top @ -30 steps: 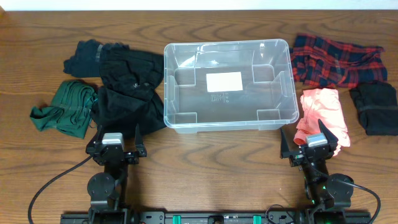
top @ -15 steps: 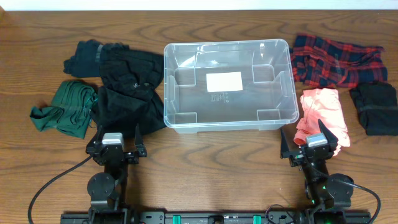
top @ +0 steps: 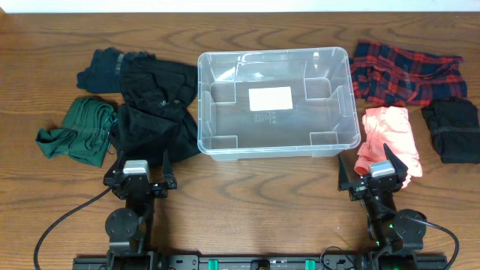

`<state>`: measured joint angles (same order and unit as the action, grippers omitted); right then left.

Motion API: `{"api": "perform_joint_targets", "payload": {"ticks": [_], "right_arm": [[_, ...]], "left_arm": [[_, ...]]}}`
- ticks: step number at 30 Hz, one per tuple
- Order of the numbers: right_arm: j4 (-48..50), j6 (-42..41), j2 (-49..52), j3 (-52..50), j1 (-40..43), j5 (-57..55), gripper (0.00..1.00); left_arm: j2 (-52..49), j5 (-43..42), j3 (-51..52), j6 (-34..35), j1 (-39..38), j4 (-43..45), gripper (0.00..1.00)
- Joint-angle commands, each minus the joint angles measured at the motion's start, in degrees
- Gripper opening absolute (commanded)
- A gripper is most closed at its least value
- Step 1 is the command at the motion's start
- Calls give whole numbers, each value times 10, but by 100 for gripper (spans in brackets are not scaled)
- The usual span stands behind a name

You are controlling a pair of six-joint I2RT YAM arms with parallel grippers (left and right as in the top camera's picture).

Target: Pack container

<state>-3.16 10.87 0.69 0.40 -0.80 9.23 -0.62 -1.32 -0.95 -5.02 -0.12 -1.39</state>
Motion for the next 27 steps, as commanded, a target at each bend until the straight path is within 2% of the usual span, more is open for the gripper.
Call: {"api": "perform_joint_targets", "payload": {"ticks": [1,9,12,16,21,27], "right_arm": [[-2,8,-3,-1,4,4,99],[-2,8,-3,-1,4,4,99],[-2,8,-3,-1,4,4,99],[-2,8,-3,-1,4,4,99],[-2,8,-3,-1,4,4,99],[-2,8,-3,-1,4,4,99]], "left_arm": [[4,9,7,-18,-2,-16,98],[4,-64,-37,-16,-2,27,98],[1,-87,-104,-17,-2,13,98],[-41,-46,-216,-42,-2,-19,98],[-177,-27,-377,-44,-2,-122,98],[-428,-25,-618,-57,-2,-341,98]]}}
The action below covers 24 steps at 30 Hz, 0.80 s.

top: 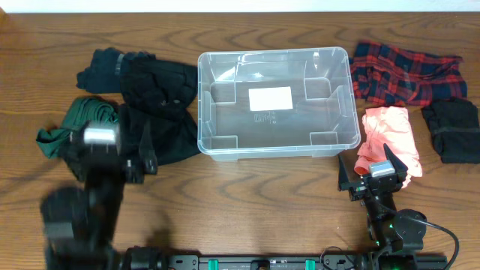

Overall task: Pack container
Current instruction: 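Reach the left gripper to the black garment pile and grasp it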

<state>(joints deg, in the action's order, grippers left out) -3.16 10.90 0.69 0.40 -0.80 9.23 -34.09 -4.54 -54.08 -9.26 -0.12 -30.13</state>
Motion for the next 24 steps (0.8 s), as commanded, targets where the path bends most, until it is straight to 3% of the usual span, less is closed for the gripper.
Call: {"api": "perform_joint_targets", "payload": {"ticks": [1,5,9,17,24], "right_arm": [[-2,7,-3,-1,4,4,99],[-2,7,-3,-1,4,4,99],[-2,7,-3,-1,4,4,99],[-2,7,-3,-1,4,4,99],[-2,7,-3,-1,4,4,99]], "left_arm": [[-136,7,-128,-18,-2,-97,98],[-313,7,-306,-36,3,-279,98],[-448,6,-413,-36,23,-386,98],[-593,7,-427,-36,32,-388,98],[-658,14,-427,-19,48,-378,98]]}}
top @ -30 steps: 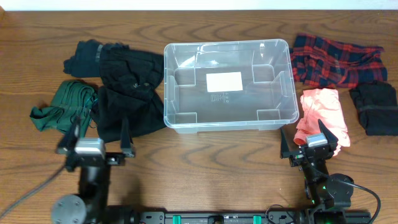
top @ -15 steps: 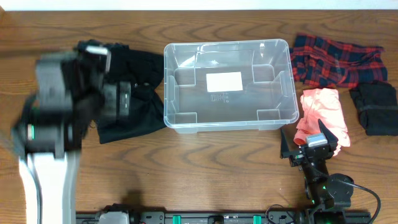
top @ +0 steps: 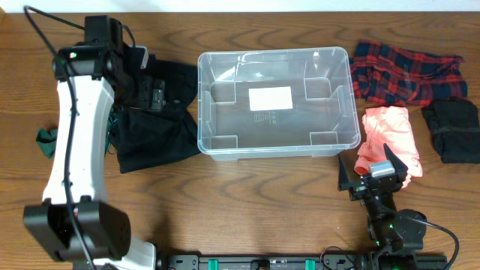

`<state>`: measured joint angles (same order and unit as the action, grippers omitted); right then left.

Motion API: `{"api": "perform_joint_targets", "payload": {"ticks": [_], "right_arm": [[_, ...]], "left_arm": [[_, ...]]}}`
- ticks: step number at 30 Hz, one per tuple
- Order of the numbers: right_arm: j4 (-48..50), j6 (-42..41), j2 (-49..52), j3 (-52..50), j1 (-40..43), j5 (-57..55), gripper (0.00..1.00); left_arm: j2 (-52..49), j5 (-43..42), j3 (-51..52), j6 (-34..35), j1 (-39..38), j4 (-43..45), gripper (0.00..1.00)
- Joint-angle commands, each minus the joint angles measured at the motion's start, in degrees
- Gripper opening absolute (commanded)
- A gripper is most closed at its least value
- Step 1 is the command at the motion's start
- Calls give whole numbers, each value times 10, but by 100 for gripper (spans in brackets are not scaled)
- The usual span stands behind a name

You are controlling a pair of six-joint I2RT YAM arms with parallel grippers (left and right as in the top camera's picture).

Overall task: Pack container
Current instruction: 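Reach the left gripper to the black garment pile and grasp it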

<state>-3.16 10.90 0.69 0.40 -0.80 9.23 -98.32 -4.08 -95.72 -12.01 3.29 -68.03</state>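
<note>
A clear plastic container stands empty at the table's middle, a white label on its floor. Left of it lie black garments; the green garment shows only as a corner beside my left arm. My left gripper is stretched to the far left over the upper black pile, and its fingers are lost against the dark cloth. My right gripper rests open at the front right, just below the pink garment.
A red plaid cloth lies at the back right and a folded black cloth at the right edge. My white left arm runs from the front left up across the green and dark clothes.
My left arm has stretched from the green garment's near side up to the far-left pile of dark clothes. The right arm and all the clothes are where they were.
Both grippers first rested open at the table's front edge, the container empty. Then the left arm had swung left towards the green garment. Now it hangs over the far-left dark pile, with the right arm unmoved throughout.
</note>
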Motion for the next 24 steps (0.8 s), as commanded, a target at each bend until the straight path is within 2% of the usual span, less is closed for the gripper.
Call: {"api": "perform_joint_targets", "payload": {"ticks": [1,5,8,13,24], "right_arm": [[-2,7,-3,-1,4,4,99],[-2,7,-3,-1,4,4,99],[-2,7,-3,-1,4,4,99],[-2,7,-3,-1,4,4,99],[-2,7,-3,-1,4,4,99]], "left_arm": [[-24,12,-10,21,23,3,98],[-50,17,-9,54,63,16,98],[-60,16,-2,54,84,40,98],[-77,-34,12,9,96,63,98],[-156,-34,16,9,98,85,98]]}}
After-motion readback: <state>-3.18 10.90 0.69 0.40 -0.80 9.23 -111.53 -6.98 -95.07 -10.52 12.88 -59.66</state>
